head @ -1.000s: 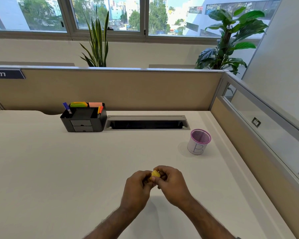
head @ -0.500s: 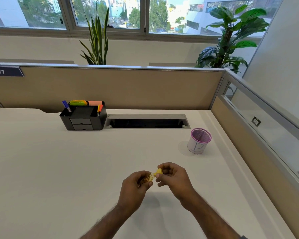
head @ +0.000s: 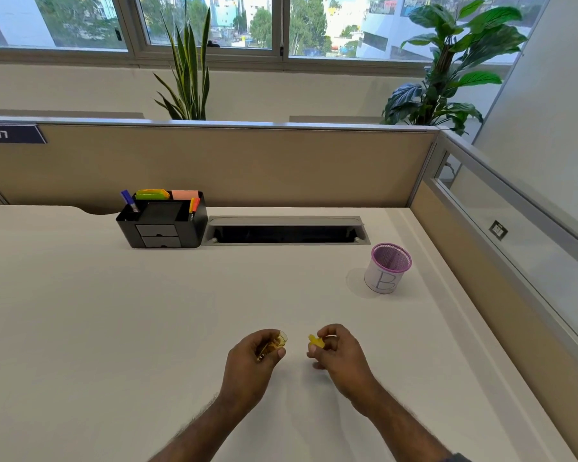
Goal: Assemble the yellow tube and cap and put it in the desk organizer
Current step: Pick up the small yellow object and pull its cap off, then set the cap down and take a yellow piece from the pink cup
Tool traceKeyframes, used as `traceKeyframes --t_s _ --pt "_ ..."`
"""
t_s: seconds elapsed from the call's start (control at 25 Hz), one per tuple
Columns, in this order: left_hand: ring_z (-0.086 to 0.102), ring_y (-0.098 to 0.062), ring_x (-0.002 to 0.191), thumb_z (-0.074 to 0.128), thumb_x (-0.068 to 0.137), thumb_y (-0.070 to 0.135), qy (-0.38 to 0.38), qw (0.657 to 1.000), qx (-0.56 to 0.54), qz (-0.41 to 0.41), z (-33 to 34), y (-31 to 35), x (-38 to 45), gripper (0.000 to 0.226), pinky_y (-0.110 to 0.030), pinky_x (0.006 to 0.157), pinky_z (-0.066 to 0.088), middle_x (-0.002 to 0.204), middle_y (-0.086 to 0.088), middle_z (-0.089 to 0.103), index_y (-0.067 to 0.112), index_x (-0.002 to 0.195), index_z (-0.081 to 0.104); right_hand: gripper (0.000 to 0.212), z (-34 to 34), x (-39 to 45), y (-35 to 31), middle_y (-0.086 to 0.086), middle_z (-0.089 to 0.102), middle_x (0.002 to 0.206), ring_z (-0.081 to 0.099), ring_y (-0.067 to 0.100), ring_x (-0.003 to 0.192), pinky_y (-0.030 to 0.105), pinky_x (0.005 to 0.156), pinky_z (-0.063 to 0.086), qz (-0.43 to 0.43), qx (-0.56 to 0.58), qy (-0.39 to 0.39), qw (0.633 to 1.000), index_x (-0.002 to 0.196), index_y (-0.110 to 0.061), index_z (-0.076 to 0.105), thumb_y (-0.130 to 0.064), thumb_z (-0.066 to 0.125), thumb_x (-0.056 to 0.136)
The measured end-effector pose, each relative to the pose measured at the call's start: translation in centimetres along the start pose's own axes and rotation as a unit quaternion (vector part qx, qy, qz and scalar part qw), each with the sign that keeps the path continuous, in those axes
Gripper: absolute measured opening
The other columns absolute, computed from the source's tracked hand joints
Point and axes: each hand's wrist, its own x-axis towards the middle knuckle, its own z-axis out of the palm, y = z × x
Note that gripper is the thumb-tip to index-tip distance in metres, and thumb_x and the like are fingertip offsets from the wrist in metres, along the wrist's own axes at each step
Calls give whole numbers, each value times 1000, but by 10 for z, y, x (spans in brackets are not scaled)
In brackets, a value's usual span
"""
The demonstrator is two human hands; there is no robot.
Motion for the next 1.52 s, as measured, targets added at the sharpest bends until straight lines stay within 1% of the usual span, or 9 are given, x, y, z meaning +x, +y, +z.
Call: traceKeyframes --t_s 0.16,0.24,0.4,0.76,0.88,1.0,1.2,1.32,1.52 --pt "66 9 92 76 83 15 -1 1000 -6 -8 -1 -3 -2 26 -3 74 49 97 21 70 29 104 70 34 6 3 26 -2 63 110 55 16 105 29 91 44 -81 -244 35 966 127 -31 52 -26 59 94" --pt "62 15 93 76 83 14 0 1000 -9 -6 -1 -4 -2 27 -1 73 48 96 22 69 30 103 70 31 11 3 36 -3 57 115 49 19 109 30 93 37 -95 -324 25 941 126 -36 56 -33 55 95" --pt "64 8 94 77 82 13 7 1000 -12 -2 -1 -7 0 28 -8 79 51 101 15 71 30 103 70 24 20 1 45 -16 51 107 41 12 106 30 87 30 -135 -370 23 919 115 -36 62 -33 59 92" --pt "58 -12 103 79 78 20 32 998 48 23 0 -13 9 27 -33 90 49 103 13 67 33 101 72 31 19 6 44 -18 56 93 45 10 96 28 82 28 -124 -355 32 926 120 -34 61 -22 61 92" --pt "60 -4 98 79 78 20 32 998 37 25 2 -10 11 29 -30 87 49 100 19 69 41 95 68 41 15 4 42 -17 54 88 46 9 92 29 82 29 -128 -337 26 933 127 -38 54 -30 64 89" --pt "60 1 98 79 78 20 40 999 31 17 2 -6 21 26 -25 85 47 100 22 70 36 97 71 52 9 3 35 -13 55 85 49 7 88 29 81 30 -165 -286 94 939 129 -38 50 -29 71 83" --pt "64 6 94 80 78 21 8 999 5 54 14 24 49 24 -2 77 44 96 20 73 27 100 74 56 8 17 7 -14 61 105 53 0 102 22 89 41 -211 -215 65 951 131 -29 54 -23 76 79" --pt "67 0 93 79 77 22 -22 996 4 83 28 41 58 24 -3 78 46 93 17 75 25 101 75 47 9 25 -7 -20 63 106 57 0 101 8 76 42 -229 -182 70 954 124 -34 58 -21 74 82" --pt "62 10 98 80 76 37 -59 991 9 122 45 47 69 33 -2 80 44 100 24 71 33 108 71 32 -9 34 -17 -15 71 103 64 7 92 14 65 49 -233 -147 122 954 117 -29 64 -14 66 89"
